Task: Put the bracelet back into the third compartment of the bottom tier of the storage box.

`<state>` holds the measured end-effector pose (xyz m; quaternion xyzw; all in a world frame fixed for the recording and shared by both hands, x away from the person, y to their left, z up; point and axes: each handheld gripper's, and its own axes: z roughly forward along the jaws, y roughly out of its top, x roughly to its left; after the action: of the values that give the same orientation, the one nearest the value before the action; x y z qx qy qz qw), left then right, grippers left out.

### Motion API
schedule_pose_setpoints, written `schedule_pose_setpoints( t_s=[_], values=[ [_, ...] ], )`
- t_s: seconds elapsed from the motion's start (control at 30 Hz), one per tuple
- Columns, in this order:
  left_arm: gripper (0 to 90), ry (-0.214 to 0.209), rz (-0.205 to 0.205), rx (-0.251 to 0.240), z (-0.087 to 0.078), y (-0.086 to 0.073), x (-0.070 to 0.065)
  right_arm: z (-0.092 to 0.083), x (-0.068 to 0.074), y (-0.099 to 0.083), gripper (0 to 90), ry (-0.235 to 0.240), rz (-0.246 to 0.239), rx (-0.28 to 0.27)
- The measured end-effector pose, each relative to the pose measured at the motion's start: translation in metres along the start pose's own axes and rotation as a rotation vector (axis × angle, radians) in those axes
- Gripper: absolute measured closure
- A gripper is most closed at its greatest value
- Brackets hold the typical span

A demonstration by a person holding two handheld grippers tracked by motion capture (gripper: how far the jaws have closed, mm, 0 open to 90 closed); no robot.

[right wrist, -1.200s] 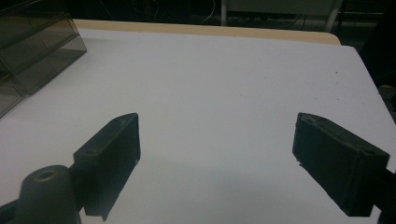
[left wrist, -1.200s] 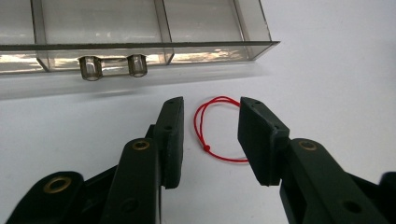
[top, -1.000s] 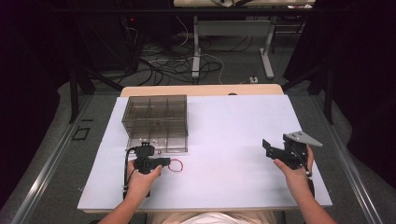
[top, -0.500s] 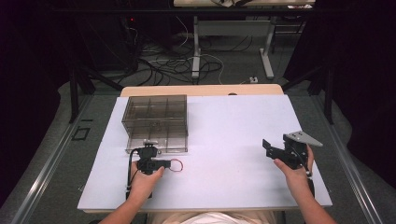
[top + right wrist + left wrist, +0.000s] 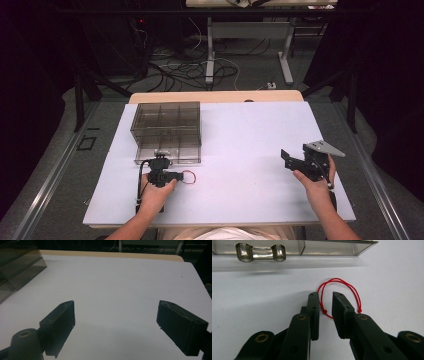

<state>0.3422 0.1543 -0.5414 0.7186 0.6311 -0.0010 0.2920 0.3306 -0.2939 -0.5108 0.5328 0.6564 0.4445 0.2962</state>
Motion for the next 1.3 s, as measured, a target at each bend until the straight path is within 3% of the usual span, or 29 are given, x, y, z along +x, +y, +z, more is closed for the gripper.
schedule_pose_setpoints(
  t_s=[0.6, 0.93, 1.3],
  values=[
    [85.3, 0.016, 0.007, -0.004, 0.0032, -0.0003, -0.0014, 0.0009, 0.0007, -0.0010, 14.8, 0.003, 0.008, 0.009],
    [86.6, 0.026, 0.019, -0.008, 0.0032, -0.0011, -0.0025, 0.0013, 0.0004, -0.0013, 14.9, 0.005, 0.009, 0.008],
    [86.9, 0.015, 0.006, -0.019, 0.0019, 0.0000, 0.0009, 0.0016, -0.0001, -0.0014, 14.9, 0.000, 0.008, 0.000]
  ],
)
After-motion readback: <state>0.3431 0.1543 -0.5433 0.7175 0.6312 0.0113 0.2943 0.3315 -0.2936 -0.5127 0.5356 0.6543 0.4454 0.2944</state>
